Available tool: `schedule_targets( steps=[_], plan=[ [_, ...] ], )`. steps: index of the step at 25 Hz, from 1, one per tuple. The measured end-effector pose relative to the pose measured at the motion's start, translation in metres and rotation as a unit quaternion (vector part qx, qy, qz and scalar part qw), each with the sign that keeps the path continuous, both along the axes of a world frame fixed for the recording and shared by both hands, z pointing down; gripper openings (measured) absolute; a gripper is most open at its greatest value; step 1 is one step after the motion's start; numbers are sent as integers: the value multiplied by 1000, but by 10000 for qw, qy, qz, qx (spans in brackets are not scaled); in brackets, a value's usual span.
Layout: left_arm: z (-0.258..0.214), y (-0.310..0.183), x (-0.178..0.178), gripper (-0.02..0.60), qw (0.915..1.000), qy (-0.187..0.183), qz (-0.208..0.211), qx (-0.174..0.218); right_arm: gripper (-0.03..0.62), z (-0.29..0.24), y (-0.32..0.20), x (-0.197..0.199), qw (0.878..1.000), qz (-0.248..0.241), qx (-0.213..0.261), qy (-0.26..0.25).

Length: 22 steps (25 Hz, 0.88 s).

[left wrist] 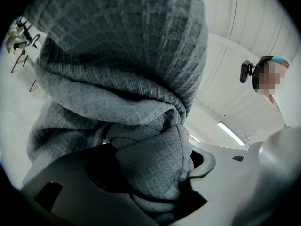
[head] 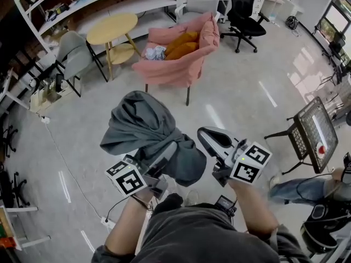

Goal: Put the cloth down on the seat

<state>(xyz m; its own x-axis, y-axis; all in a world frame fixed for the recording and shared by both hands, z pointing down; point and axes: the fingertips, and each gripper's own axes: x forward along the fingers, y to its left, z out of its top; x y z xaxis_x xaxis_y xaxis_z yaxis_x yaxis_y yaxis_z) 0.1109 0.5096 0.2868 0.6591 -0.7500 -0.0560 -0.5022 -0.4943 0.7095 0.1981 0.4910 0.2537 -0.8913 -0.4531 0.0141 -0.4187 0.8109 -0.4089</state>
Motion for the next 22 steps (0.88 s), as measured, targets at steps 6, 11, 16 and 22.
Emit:
schedule_targets(
  steps=[6, 11, 16, 22],
  plan=[
    [-12, -62, -77, 305, 9999, -2, 143, 81, 15, -12, -61, -76, 9999, 98, 38, 14],
    [-15, -88, -122, 305, 9998, 11, 186, 92, 15, -16, -84, -119, 9999, 111, 56, 13],
    [-7, -110, -148, 305, 9998, 73, 178, 63, 15, -5, -103, -140, 9999, 132, -24, 69],
    [-32, -167, -167, 305, 9998, 130, 146, -31, 15, -33, -164, -157, 9998, 120, -88, 91]
  ],
)
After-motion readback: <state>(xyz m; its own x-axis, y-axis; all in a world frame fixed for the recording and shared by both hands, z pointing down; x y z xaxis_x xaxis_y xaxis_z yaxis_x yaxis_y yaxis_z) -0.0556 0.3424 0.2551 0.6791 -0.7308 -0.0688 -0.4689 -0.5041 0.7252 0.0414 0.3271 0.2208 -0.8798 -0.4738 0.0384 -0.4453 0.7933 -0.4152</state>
